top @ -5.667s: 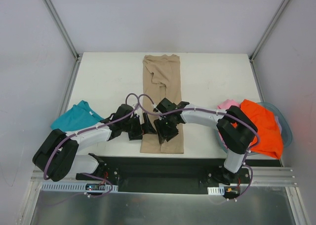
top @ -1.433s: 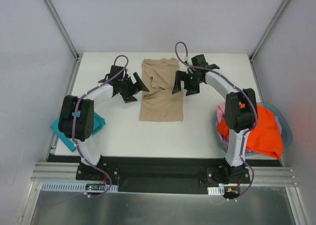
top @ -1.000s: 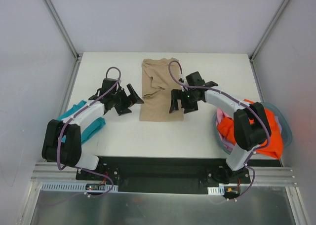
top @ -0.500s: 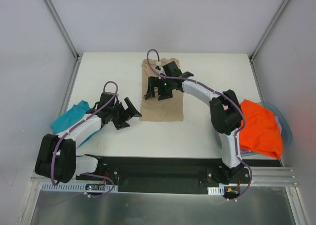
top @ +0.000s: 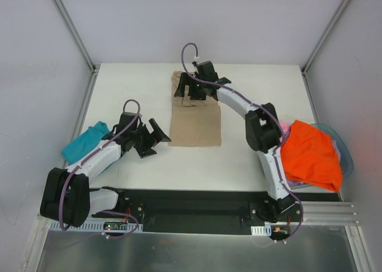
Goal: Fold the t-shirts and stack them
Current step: Fold the folded rectangular tshirt in 1/3 of the way
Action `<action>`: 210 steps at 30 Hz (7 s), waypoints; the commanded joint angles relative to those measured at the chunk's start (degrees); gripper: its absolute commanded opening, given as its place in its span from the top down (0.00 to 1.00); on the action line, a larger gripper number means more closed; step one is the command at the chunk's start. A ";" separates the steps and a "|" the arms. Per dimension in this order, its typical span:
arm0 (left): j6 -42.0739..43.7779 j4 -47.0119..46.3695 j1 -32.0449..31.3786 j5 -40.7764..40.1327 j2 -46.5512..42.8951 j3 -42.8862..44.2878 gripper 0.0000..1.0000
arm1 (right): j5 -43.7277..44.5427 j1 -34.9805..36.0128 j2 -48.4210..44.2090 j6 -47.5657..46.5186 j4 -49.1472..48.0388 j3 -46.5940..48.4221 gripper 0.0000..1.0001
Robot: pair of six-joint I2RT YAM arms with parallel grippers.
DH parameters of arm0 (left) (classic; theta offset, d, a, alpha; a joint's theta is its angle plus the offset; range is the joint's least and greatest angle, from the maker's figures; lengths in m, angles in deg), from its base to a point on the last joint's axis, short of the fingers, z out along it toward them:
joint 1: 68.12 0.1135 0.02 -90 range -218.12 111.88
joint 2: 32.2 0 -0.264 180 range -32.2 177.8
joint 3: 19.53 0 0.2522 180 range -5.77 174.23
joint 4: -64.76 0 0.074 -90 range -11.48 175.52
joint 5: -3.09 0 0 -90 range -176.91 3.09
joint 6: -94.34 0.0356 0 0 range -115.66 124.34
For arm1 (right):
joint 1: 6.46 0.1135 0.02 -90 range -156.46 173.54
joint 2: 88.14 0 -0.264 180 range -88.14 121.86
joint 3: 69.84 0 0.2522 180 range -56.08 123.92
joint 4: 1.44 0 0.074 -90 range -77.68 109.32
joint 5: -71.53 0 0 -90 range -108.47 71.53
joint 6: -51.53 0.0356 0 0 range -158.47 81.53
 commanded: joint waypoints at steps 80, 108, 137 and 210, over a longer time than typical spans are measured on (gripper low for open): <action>16.47 15.28 -0.67 -5.39 36.83 46.81 0.40 | 6.12 -7.02 -55.20 -15.24 24.63 -52.78 0.03; 16.64 15.28 -0.22 0.32 52.51 56.94 0.70 | 3.39 -12.47 -51.77 -15.77 24.54 -53.66 0.03; 19.02 15.46 0.13 -4.06 53.12 63.71 1.00 | 3.57 -13.70 -51.24 -15.68 24.46 -53.84 0.03; 17.87 16.34 -0.04 -2.13 51.98 59.49 0.77 | 4.80 -13.97 -48.96 -15.77 24.28 -54.45 0.03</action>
